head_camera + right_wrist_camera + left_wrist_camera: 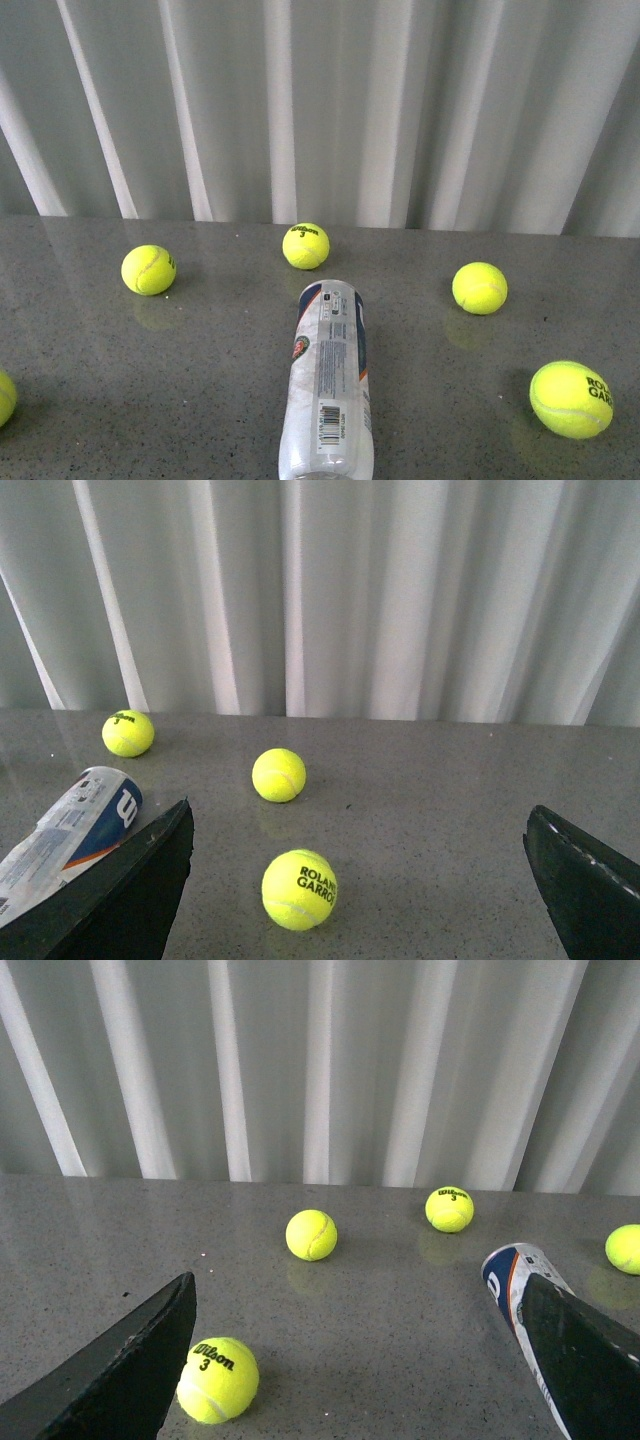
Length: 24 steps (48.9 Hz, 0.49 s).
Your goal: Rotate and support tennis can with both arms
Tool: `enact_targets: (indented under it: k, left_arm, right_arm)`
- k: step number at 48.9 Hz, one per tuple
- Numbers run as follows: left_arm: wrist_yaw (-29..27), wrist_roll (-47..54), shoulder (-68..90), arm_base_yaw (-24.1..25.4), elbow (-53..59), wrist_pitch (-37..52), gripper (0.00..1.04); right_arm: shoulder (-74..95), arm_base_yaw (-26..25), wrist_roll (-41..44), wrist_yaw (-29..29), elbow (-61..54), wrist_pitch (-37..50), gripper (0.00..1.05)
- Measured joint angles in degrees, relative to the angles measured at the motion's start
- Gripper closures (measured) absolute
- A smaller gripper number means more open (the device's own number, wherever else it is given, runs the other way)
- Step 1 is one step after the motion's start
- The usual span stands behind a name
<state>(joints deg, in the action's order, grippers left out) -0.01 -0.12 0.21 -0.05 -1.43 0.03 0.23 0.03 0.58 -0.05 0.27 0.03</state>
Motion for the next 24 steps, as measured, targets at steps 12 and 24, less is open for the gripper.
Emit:
enact_targets:
  k: [12, 24]
  left_arm:
    - [0.0, 0.0, 0.0, 0.0, 0.0, 0.0, 0.07]
    - [0.0, 0.0, 0.0, 0.0, 0.0, 0.0, 0.07]
  right_arm:
    - [0.0, 0.0, 0.0, 0.0, 0.0, 0.0, 0.07]
    - [0.0, 0.0, 0.0, 0.0, 0.0, 0.0, 0.07]
